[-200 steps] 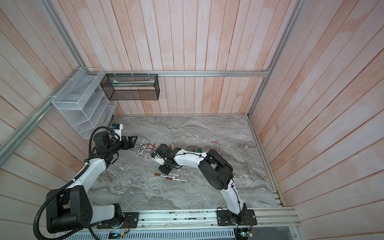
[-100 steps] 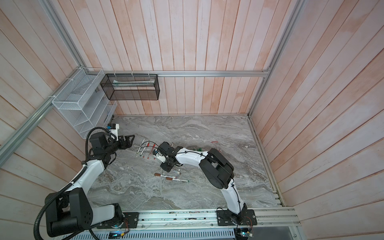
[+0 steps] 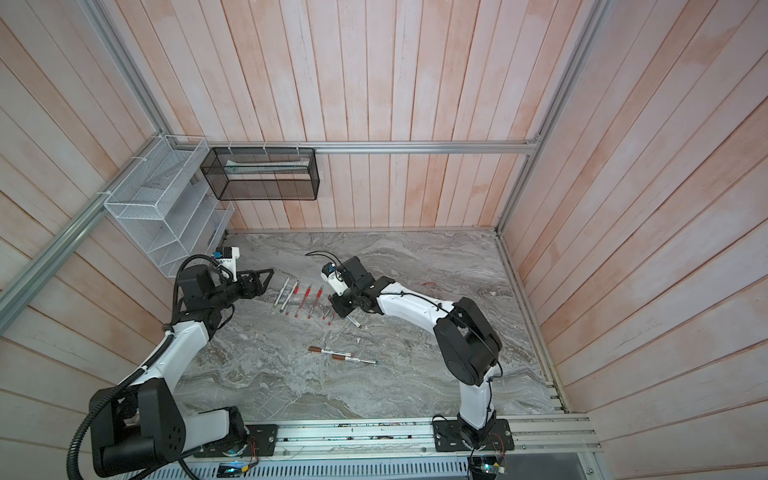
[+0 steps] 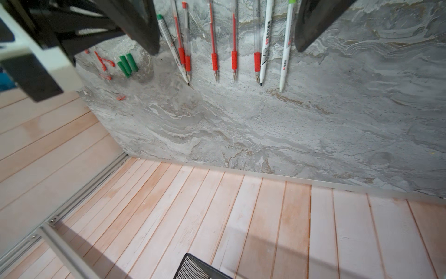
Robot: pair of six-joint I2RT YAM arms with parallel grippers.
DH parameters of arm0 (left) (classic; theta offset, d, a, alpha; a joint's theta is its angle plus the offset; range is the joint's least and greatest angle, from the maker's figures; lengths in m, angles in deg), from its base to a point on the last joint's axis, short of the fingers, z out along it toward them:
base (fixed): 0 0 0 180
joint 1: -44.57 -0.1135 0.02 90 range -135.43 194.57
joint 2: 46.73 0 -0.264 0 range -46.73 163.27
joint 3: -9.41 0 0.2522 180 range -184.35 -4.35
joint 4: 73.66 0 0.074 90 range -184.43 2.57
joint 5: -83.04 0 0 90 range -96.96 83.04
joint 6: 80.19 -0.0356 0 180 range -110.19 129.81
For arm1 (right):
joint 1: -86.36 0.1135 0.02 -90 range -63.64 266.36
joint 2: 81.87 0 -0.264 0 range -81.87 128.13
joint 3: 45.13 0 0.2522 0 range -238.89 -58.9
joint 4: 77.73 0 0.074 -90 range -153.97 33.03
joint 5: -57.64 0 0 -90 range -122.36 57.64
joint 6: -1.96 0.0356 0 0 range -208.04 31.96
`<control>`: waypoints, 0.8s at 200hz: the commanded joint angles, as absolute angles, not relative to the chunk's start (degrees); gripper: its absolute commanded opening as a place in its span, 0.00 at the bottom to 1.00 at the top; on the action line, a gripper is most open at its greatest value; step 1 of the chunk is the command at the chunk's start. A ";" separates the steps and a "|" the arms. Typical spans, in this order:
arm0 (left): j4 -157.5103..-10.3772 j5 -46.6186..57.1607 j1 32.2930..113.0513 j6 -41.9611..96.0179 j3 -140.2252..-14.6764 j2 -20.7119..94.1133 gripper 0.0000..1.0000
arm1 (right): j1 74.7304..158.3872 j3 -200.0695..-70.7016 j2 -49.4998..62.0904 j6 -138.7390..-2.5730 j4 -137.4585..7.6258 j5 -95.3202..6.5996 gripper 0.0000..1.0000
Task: Remove pen caps from pens
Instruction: Pick up the pen from the center of the table.
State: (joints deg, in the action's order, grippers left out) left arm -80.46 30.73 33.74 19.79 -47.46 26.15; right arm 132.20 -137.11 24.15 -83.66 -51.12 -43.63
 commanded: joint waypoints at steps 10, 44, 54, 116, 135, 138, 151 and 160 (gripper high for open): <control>-74.11 40.27 33.59 27.53 -45.61 26.96 0.88 | 128.39 -130.45 18.76 -70.82 -66.30 -48.22 0.00; -62.84 49.37 35.85 34.82 -41.00 27.18 0.88 | 125.83 -120.13 13.67 -55.47 -89.18 -51.80 0.00; -62.68 50.52 37.08 35.97 -41.32 27.43 0.87 | 125.52 -117.73 13.45 -50.57 -95.94 -52.84 0.00; -58.79 54.92 45.37 38.87 -41.27 30.16 0.85 | 125.46 -108.86 21.79 -23.81 -137.27 -60.04 0.00; -56.98 55.92 48.01 38.77 -40.78 31.18 0.84 | 126.09 -108.70 25.70 -18.54 -146.91 -60.32 0.00; -57.01 56.09 48.43 38.73 -40.81 31.41 0.84 | 126.19 -108.89 26.30 -18.08 -147.80 -60.33 0.00; -58.34 55.91 49.93 38.47 -41.83 32.31 0.82 | 126.43 -110.18 28.49 -15.24 -150.22 -60.83 0.00; -59.56 55.78 50.82 38.55 -42.72 32.69 0.81 | 126.67 -111.03 29.64 -13.47 -152.15 -61.19 0.00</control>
